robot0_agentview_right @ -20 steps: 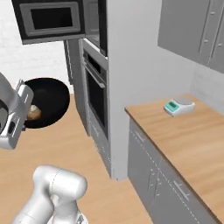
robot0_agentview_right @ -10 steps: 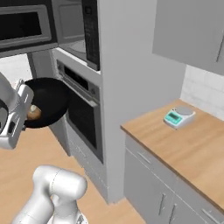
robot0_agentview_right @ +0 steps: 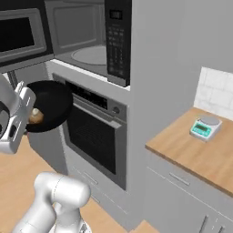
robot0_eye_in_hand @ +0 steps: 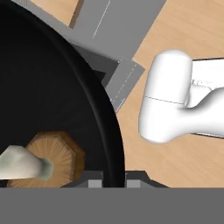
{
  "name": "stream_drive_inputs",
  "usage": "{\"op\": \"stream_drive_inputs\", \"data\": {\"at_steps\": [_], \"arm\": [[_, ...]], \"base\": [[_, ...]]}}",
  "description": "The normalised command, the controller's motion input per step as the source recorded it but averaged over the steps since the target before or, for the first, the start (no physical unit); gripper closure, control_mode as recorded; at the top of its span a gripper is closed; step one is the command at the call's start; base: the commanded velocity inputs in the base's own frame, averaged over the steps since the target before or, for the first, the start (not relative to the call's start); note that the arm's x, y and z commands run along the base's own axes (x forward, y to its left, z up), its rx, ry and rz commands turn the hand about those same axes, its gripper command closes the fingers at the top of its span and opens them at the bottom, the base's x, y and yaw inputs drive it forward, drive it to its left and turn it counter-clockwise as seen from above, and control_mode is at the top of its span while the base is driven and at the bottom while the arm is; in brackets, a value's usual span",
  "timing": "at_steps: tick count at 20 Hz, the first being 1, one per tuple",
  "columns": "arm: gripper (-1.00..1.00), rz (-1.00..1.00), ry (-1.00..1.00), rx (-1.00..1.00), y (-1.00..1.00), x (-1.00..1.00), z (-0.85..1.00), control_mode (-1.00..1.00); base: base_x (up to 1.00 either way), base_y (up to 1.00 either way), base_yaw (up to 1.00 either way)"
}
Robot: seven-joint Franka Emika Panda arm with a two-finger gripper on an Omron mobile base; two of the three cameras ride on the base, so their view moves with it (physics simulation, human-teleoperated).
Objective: Pick the mushroom from the sink and place it in the bowl. Then pick the bowl and place it in the microwave. Then close the microwave door and press the start button.
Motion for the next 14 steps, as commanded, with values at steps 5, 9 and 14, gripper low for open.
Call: {"op": "stream_drive_inputs", "data": {"at_steps": [5,9,14], "arm": [[1.0,0.0,0.0,0.0,0.0,0.0,0.0,1.0],[1.0,0.0,0.0,0.0,0.0,0.0,0.0,1.0],[1.0,0.0,0.0,0.0,0.0,0.0,0.0,1.0]], "base": [[0.07,0.72,-0.17],[0.41,0.05,-0.05],[0.4,0.0,0.0]]}}
